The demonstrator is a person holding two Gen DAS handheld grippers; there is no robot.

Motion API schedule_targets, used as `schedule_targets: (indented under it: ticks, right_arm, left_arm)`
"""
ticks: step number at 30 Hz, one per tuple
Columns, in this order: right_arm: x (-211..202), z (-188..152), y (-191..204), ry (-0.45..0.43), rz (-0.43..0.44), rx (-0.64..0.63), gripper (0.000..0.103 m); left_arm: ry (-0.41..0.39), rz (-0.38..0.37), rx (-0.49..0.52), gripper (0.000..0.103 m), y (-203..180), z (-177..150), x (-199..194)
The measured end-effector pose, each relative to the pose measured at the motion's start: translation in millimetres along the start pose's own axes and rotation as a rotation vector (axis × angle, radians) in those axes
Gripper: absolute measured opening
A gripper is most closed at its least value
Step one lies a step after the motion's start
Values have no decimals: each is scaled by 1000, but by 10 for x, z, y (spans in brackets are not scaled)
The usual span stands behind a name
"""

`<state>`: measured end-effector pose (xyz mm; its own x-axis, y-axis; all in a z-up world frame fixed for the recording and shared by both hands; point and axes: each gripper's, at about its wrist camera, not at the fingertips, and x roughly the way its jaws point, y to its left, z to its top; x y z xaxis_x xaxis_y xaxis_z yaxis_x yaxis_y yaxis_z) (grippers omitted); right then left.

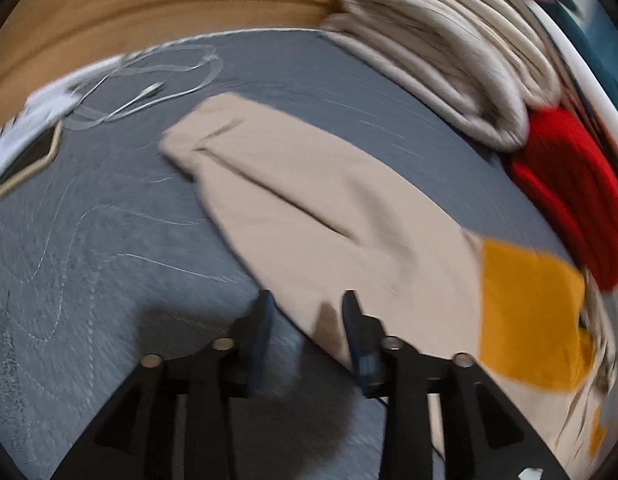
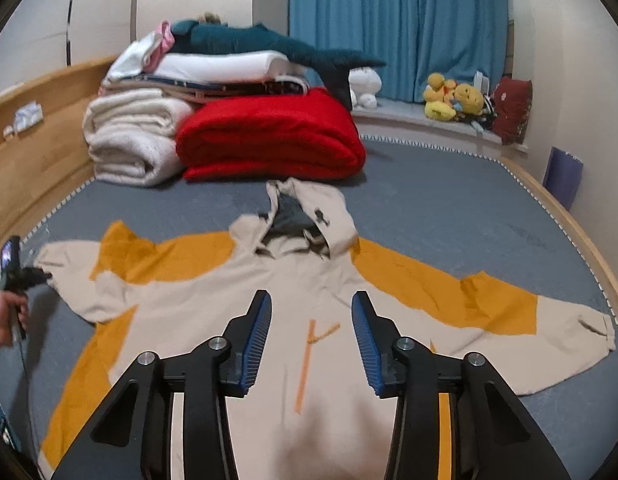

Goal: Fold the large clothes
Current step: 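Reach the left gripper to the sleeve cuff nearest it and grasp, then fold the held sleeve across the jacket front with the left gripper, release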

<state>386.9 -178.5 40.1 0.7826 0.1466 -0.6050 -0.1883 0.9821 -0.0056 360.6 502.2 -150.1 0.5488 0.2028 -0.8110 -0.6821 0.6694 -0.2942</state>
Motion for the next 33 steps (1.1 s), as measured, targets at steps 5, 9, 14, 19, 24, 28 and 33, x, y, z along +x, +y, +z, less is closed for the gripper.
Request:
schedule_targets:
  ticks: [5, 9, 14, 19, 24, 28, 33]
  right_arm:
    - [244, -140, -45, 84, 8, 3, 42]
    - [379, -238, -28, 129, 18, 5, 45]
    - [514, -347, 18, 175, 59, 4, 55]
    - [580, -377, 85, 193, 70, -1, 56]
    - [578, -357, 67, 197, 71, 14, 56]
    - [475, -263, 42, 169, 60, 20, 45]
    - [337, -76, -50, 152, 79, 66, 15]
  left_arm:
    - [22, -75, -123, 40, 355, 172, 194]
    - [-8, -143, -180, 42, 457, 276, 255]
    - [-44, -166, -197, 42, 496, 328, 336]
    - [-63, -125, -191, 13, 523, 356, 371]
    - [-99, -115, -164, 2, 394, 499, 71]
    - [-154, -54, -77, 1, 18, 608, -458]
    - [-197, -65, 18, 0, -685, 377, -1330]
